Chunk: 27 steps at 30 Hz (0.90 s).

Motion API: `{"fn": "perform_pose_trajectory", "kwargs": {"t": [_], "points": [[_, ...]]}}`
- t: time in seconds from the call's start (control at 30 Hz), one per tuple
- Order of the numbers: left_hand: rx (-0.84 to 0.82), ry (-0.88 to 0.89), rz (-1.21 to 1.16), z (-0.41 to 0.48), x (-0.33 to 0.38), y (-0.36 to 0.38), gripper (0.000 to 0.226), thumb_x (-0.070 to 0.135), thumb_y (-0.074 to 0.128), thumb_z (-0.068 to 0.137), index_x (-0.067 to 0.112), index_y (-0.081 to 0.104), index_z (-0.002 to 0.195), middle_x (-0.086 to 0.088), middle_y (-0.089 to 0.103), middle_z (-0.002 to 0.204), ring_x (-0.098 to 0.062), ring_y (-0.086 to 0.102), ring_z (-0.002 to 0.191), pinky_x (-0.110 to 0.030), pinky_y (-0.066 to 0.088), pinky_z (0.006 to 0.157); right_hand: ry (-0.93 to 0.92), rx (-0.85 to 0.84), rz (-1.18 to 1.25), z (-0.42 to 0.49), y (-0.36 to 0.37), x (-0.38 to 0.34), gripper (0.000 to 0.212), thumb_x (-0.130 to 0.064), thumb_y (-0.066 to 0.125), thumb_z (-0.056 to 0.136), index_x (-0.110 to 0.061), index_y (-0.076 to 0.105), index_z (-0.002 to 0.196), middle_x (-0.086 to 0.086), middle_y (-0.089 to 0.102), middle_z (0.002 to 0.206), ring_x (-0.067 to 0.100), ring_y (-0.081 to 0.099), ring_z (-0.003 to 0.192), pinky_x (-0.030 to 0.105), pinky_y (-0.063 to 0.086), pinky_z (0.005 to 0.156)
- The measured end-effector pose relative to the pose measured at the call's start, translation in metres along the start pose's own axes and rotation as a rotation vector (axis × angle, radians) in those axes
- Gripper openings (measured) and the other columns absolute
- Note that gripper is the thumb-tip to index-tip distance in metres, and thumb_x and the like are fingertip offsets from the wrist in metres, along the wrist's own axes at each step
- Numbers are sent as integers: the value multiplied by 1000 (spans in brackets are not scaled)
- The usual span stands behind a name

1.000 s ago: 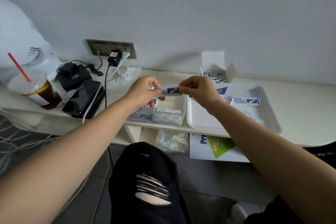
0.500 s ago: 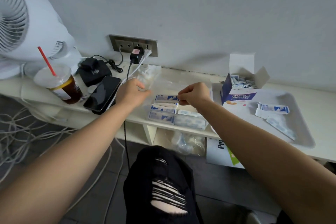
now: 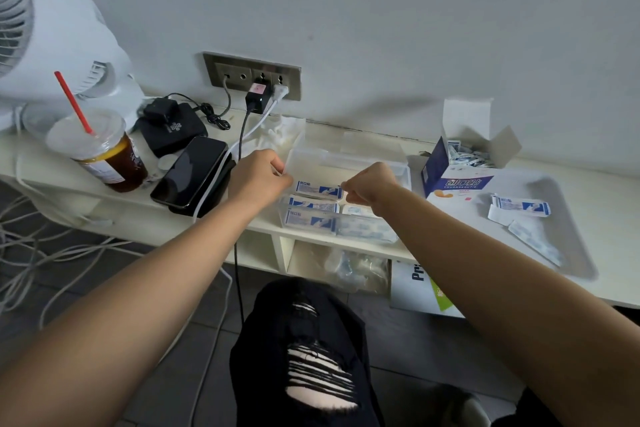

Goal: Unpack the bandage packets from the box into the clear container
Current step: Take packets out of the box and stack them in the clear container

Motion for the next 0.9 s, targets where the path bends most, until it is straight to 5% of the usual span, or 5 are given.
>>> {"fn": "perform_pose_trajectory", "kwargs": {"t": [0.23, 0.4, 0.57, 0.77, 0.9], "points": [[-10, 11, 21, -2, 2, -1, 12, 26, 69, 81, 19, 64, 89, 2, 68, 91, -22, 65, 79, -26, 37, 62, 100, -128, 120, -8, 13, -1, 26, -1, 60, 89, 6, 53, 113, 16, 58, 80, 20, 61, 85, 40, 50, 97], [-14, 13, 52, -3, 4, -1, 11, 25, 68, 82, 20, 60, 88, 1, 68, 92, -22, 64, 85, -26, 37, 64, 115, -142, 170, -10, 19, -1, 4, -2, 46, 94, 0, 49, 96, 19, 62, 97, 24, 60, 77, 29, 42, 64], [-20, 6, 73, -5, 5, -1, 28, 37, 64, 87, 18, 59, 106, 0, 66, 102, -24, 65, 87, -27, 41, 69, 77, -139, 245, -8, 13, 1, 8, -2, 47, 92, -1, 51, 99, 16, 51, 90, 22, 48, 74, 26, 36, 57], [208, 169, 45, -20, 62, -15, 25, 26, 56, 92, 15, 54, 114, -6, 54, 110, -21, 54, 88, -29, 39, 74, -185, -209, 383, -32, -28, -26, 22, 3, 44, 92, 1, 66, 96, 14, 65, 93, 22, 63, 85, 26, 52, 74], [275, 413, -72, -41, 140, 1, 19, 15, 54, 89, 17, 56, 108, 0, 50, 101, -14, 50, 78, -27, 40, 68, -444, -24, 434, -55, -105, -32, 27, 2, 44, 91, -11, 68, 86, 6, 69, 78, 13, 63, 66, 17, 44, 56]]}}
Point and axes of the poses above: each hand's wrist, its own z-axis towards the middle knuckle, its own y-axis out of the palm, x = y × z, the point moved 9 cm from there along z, towards the middle knuckle
